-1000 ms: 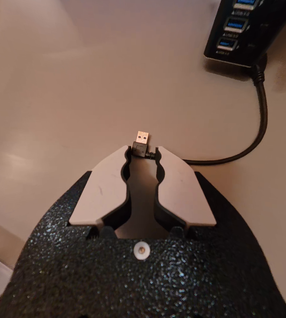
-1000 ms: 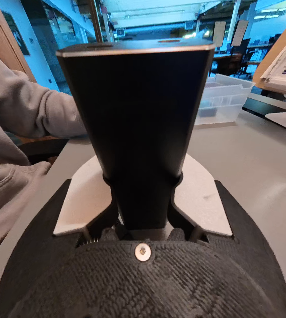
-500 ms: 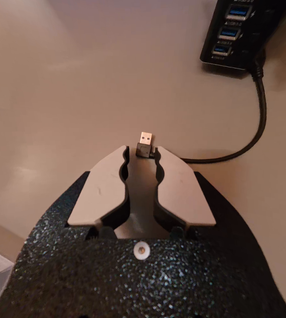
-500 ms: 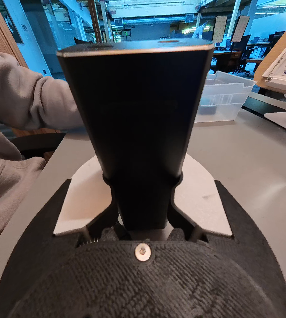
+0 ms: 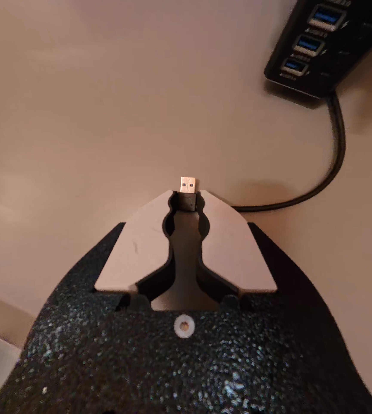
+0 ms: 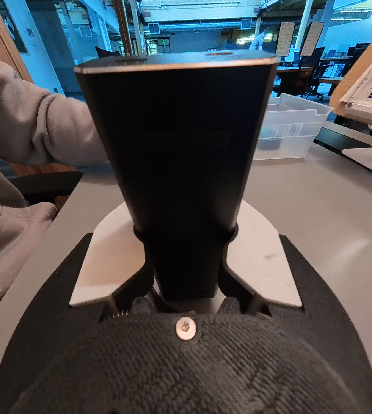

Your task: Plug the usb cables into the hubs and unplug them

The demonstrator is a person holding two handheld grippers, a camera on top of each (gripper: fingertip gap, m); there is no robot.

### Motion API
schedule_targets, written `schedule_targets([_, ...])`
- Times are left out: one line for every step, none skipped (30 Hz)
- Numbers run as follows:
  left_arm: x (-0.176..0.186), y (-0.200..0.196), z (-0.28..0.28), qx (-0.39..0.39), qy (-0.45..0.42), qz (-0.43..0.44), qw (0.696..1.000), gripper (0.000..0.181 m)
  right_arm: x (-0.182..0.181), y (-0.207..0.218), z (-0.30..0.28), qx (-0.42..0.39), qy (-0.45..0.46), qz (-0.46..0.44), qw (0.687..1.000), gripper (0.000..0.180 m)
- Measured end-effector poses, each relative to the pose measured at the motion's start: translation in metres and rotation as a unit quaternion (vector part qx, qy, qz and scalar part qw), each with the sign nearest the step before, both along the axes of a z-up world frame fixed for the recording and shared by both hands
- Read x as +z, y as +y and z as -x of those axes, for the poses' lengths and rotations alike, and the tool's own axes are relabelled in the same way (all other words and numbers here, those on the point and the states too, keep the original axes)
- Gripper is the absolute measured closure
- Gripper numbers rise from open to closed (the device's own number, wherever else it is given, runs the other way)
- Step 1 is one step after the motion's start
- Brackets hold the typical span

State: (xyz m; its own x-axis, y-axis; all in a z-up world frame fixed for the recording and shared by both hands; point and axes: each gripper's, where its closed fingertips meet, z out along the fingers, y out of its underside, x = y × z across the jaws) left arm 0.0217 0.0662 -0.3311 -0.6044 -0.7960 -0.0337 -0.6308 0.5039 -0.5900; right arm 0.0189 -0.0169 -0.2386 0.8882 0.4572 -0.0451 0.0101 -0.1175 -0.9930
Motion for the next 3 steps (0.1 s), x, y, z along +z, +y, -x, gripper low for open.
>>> schedule_targets([0.008,-0.003,0.002,-0.006,0.004,-0.004,1.0,0.164,-0.001,0.0,0.001,0.002,-0.004,0.0,1.0,0.107])
schedule_targets([0.019,-0.01,0.005,-0.019,0.011,0.0,1.0,0.164,-0.001,0.0,0.002,0.004,-0.009,0.001,1.0,0.107])
schedule_targets([0.033,-0.018,0.007,-0.033,0.014,0.005,0.999,0.164,-0.002,0.0,0.003,0.004,-0.014,0.003,1.0,0.107])
